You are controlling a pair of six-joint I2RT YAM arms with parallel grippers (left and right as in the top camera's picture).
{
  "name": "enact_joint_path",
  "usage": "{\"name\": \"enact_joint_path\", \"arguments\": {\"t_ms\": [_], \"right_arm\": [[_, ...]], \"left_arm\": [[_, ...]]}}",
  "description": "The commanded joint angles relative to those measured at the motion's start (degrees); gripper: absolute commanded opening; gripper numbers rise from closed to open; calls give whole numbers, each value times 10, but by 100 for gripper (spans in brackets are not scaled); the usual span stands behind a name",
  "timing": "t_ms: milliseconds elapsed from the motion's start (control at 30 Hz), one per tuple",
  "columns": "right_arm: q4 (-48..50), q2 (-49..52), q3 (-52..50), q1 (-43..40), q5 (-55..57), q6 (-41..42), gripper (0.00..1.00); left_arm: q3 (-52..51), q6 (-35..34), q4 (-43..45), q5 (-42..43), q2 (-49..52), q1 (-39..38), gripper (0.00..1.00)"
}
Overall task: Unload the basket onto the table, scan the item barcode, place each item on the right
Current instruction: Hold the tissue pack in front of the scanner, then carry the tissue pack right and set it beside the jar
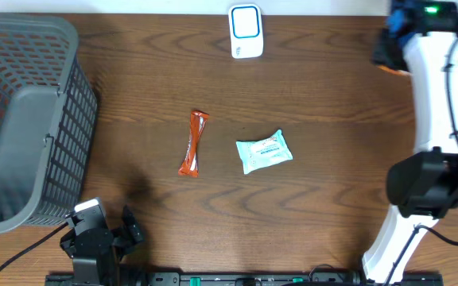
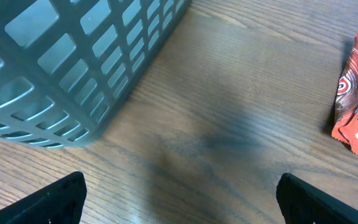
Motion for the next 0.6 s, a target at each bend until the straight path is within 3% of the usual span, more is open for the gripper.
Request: {"name": "enact_joint_path", "arguments": {"t_ms": [0,333,400,467,500,567], "right_arm": [[4,19,-26,-80,47,80,55],[75,38,-158,-249,17,165,64],[83,38,-162,-269,-24,166,72],[90,36,-155,-282,-66,157,94],[90,34,-148,-285,-81,145,99],[82,30,-120,-287,-105,125,99]], "left_arm": [[-1,-5,-1,-3,0,2,98],[-1,-5,-1,-3,0,2,98],[-1,-5,-1,-3,0,2,98],[-1,-5,-1,-3,0,2,98],[-1,-5,-1,-3,0,2,98],[-1,-5,-1,-3,0,2,98]]}}
